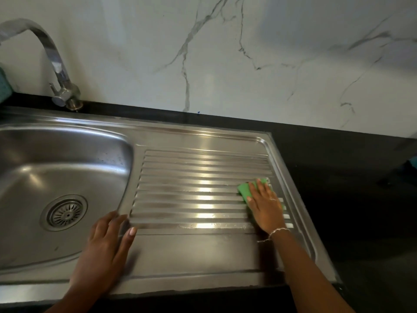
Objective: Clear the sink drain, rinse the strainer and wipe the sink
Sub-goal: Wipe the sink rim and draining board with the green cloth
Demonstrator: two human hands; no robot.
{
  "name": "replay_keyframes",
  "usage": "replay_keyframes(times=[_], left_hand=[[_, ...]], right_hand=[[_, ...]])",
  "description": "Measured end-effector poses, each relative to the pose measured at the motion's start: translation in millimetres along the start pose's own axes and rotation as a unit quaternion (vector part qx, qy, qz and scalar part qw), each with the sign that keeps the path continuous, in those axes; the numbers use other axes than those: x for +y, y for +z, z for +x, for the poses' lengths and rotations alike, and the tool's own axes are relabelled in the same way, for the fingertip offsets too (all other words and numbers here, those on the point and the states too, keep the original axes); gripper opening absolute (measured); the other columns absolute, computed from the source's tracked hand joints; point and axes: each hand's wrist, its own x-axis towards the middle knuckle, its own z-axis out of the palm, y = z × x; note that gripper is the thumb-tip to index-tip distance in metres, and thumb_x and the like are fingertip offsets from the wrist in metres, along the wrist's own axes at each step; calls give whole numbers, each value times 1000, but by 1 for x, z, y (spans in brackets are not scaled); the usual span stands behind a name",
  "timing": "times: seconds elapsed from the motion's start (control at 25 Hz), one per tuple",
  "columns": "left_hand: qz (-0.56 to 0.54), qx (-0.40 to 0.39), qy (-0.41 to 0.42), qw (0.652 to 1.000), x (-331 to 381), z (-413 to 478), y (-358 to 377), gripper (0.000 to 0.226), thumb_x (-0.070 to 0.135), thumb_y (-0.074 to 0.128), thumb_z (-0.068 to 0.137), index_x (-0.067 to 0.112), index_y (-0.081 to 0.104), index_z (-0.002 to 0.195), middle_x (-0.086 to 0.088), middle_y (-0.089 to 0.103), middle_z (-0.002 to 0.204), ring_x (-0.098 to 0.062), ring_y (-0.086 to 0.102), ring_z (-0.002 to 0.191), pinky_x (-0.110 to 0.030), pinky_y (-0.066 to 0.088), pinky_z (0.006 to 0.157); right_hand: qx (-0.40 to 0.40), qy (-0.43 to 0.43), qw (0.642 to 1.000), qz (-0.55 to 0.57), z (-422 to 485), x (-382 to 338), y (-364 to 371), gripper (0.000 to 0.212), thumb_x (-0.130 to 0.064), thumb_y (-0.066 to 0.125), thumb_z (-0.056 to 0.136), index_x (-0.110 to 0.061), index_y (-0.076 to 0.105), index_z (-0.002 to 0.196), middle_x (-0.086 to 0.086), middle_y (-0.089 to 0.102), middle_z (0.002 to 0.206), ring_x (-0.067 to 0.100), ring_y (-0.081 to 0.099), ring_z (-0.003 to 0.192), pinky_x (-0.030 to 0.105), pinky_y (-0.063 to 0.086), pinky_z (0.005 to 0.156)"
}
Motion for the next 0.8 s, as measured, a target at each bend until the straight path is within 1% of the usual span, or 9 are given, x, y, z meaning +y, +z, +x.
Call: replay_keyframes(times=[0.08, 0.12, 0.16, 0.24, 0.32, 0.4, 0.6, 0.72, 0.8], left_hand=[[-6, 0, -12, 1000, 0, 1, 2, 49, 39, 43, 87, 6, 55, 120, -20, 47, 132, -36, 39, 128, -48, 32, 107], [-8, -1, -18, 1000, 1, 1, 2, 51, 40, 42, 84, 6, 54, 120, -20, 46, 133, -36, 38, 129, -49, 32, 107], [-9, -3, -21, 1000, 2, 1, 3, 55, 47, 41, 84, 7, 53, 121, -20, 45, 134, -36, 37, 129, -49, 32, 107], [-5, 0, -15, 1000, 6, 1, 4, 77, 69, 33, 81, 6, 53, 122, -21, 44, 135, -37, 37, 130, -50, 32, 108], [-10, 9, -7, 1000, 9, 2, 4, 104, 84, 14, 67, 4, 54, 121, -23, 45, 134, -39, 39, 129, -52, 32, 107], [-12, 16, -4, 1000, 11, 3, 4, 118, 91, 4, 60, 4, 54, 120, -24, 46, 134, -40, 40, 128, -52, 33, 105], [-21, 22, 2, 1000, 15, 4, -1, 120, 93, 1, 55, 7, 54, 121, -21, 45, 136, -37, 39, 130, -50, 35, 105], [-36, 27, 9, 999, 16, 3, -4, 115, 92, 5, 57, 10, 54, 120, -18, 44, 138, -37, 41, 129, -50, 39, 101], [-37, 31, 21, 999, 16, 2, -4, 110, 91, 7, 60, 11, 54, 119, -17, 45, 137, -37, 43, 127, -50, 42, 97]], right_hand=[[2, 38, 999, 3, -1, 27, -2, 53, -33, 24, 101, -22, 2, 147, 7, -1, 159, 25, -3, 146, 40, 4, 119], [3, 48, 999, 10, 0, 33, -1, 53, -33, 25, 100, -22, 2, 147, 8, -1, 158, 25, -2, 146, 40, 4, 119], [3, 55, 998, 13, 1, 37, 1, 53, -34, 25, 100, -23, 1, 147, 7, -1, 158, 25, -2, 146, 41, 5, 119], [-3, 67, 997, 22, 6, 36, 5, 54, -35, 24, 100, -24, 1, 147, 7, -1, 159, 26, -2, 146, 43, 7, 119], [-8, 77, 997, 16, 16, 34, 4, 53, -36, 24, 100, -23, 4, 148, 7, 0, 159, 28, 1, 146, 44, 9, 118], [-10, 88, 996, 4, 30, 33, 0, 53, -36, 23, 100, -22, 7, 148, 9, 3, 159, 30, 4, 146, 46, 11, 118], [-13, 132, 991, 7, 49, 15, -6, 53, -37, 24, 100, -23, 7, 148, 9, 3, 159, 31, 3, 145, 52, 12, 116], [-13, 160, 987, 7, 49, 4, -7, 56, -38, 24, 99, -19, 4, 148, 13, -1, 158, 33, -1, 145, 50, 9, 117], [-14, 160, 987, 17, 47, -17, -6, 57, -40, 23, 99, -17, 4, 148, 15, -1, 158, 34, -2, 145, 49, 7, 118]])
